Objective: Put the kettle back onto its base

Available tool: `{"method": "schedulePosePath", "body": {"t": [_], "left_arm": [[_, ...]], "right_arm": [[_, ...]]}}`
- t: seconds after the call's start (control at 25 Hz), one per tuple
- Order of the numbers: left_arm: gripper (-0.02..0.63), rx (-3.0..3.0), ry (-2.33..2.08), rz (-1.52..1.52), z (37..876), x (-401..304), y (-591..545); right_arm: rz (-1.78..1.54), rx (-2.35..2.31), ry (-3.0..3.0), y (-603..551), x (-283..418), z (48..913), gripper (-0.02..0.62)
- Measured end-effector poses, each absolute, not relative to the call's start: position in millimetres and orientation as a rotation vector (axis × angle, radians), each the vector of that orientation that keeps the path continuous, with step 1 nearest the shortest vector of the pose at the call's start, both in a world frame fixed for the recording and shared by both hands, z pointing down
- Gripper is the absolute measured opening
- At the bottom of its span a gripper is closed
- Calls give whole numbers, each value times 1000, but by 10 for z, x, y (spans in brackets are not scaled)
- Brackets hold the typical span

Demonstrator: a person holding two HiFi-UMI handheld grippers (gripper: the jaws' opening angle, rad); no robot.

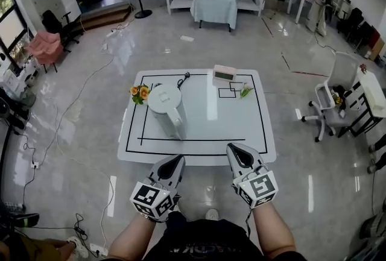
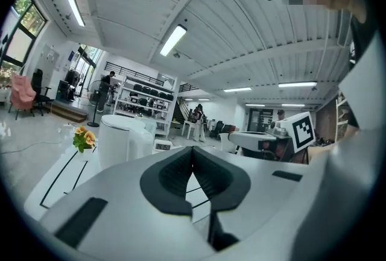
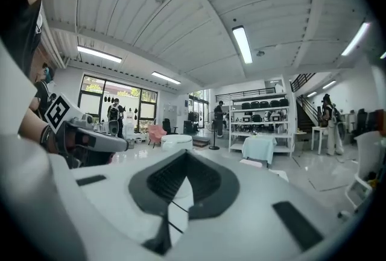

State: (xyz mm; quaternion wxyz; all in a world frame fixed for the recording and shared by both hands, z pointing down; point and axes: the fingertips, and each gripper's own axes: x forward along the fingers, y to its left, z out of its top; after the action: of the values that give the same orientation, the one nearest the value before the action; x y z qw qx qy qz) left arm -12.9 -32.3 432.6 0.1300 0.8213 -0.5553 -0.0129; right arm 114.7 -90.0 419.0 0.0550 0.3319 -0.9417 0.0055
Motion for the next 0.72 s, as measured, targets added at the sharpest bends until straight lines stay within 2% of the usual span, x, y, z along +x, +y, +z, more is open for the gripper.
{"method": "schedulePosePath", "body": {"t": [0.72], "left_arm": [[4, 2243, -1836, -56, 4287, -145, 248]], "right_arm": [[66, 785, -2924, -504, 1125, 4296, 2]]}}
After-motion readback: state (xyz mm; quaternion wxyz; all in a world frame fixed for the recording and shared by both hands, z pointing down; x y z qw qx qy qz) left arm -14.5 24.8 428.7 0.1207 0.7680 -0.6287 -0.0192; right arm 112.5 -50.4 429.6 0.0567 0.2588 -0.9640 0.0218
